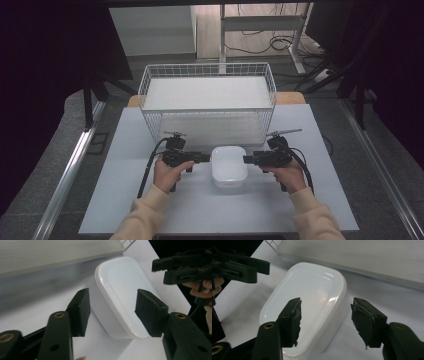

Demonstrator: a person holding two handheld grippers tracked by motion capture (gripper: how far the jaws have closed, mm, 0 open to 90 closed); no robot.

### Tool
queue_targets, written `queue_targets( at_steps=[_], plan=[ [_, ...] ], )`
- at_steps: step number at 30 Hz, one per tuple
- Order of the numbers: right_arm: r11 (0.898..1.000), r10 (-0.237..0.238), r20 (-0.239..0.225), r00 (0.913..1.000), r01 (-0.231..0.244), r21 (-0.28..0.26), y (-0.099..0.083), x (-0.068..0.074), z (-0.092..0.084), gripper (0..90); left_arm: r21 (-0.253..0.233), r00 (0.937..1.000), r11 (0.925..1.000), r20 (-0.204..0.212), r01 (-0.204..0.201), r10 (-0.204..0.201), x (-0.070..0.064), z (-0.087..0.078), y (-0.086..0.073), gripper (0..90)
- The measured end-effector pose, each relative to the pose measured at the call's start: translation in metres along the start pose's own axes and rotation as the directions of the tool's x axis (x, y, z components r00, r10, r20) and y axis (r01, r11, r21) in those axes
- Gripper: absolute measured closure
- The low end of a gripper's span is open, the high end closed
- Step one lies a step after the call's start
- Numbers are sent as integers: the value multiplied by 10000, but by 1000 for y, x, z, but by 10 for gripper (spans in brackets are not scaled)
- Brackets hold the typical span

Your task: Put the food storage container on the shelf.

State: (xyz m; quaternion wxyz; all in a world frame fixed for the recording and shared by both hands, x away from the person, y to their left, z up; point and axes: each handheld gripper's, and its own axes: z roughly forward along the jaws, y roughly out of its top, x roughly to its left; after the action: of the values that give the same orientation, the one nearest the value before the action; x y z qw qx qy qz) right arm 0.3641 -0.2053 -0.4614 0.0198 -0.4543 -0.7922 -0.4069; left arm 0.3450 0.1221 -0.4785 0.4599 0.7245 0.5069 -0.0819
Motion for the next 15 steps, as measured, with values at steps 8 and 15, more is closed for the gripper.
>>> queue_targets(
  at_steps=[8,15],
  plan=[
    [9993,316,-147,9994,-312,222,-7,-4,9,450,190,9994,9997,310,171,-177,3,7,-2,486],
    [9979,520,-258,9983,-510,391,-8,-5,13,492,215,9963,9982,648,558,-571,6,15,-7,513]
  ],
)
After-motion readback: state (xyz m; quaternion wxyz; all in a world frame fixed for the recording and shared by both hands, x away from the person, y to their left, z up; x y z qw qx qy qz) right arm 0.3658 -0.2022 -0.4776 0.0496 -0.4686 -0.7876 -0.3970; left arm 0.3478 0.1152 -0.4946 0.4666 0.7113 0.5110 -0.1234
